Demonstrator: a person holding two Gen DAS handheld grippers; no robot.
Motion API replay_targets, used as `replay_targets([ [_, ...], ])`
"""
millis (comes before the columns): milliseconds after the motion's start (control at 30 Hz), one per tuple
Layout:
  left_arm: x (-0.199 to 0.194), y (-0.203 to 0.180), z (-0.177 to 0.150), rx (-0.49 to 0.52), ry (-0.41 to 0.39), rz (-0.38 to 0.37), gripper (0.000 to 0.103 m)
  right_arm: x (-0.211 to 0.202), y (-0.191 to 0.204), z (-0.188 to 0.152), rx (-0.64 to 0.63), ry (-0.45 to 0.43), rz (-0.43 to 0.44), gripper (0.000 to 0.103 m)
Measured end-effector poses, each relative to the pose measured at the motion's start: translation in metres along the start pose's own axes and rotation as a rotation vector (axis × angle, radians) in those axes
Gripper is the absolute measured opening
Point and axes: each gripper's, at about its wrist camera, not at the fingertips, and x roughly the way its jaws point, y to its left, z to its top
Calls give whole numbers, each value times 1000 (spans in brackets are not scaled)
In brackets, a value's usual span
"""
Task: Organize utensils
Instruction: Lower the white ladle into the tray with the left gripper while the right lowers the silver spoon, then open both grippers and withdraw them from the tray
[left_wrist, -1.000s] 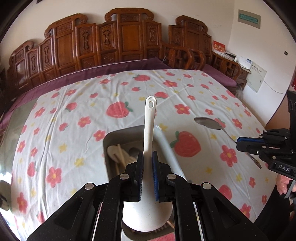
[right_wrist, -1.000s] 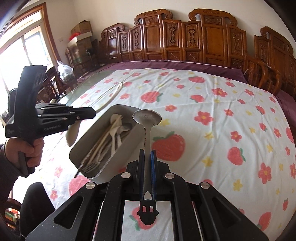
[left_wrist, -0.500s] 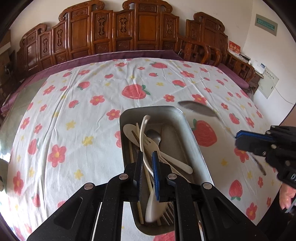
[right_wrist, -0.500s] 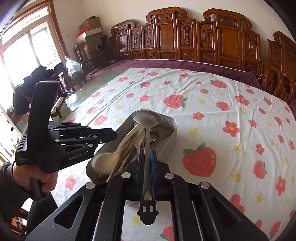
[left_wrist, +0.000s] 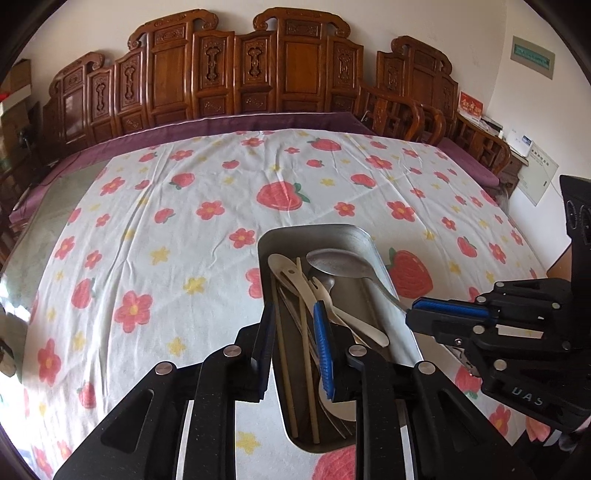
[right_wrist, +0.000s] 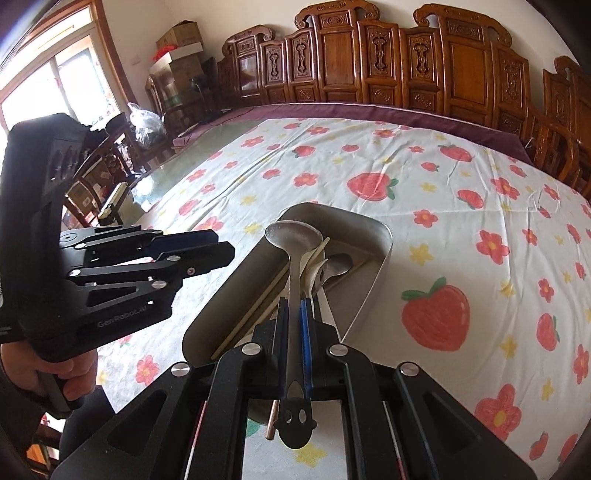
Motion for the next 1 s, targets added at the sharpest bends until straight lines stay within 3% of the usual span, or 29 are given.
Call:
replay_targets([
  [633, -12, 17, -8, -16, -10, 19, 20, 40, 2, -5, 105, 62, -48, 11],
  [767, -13, 19, -9, -20, -11, 22, 21, 44, 3, -6, 131, 67, 29, 11],
  [1000, -17, 18, -9, -22, -19, 25, 26, 30, 3, -5, 107, 29, 47, 11],
])
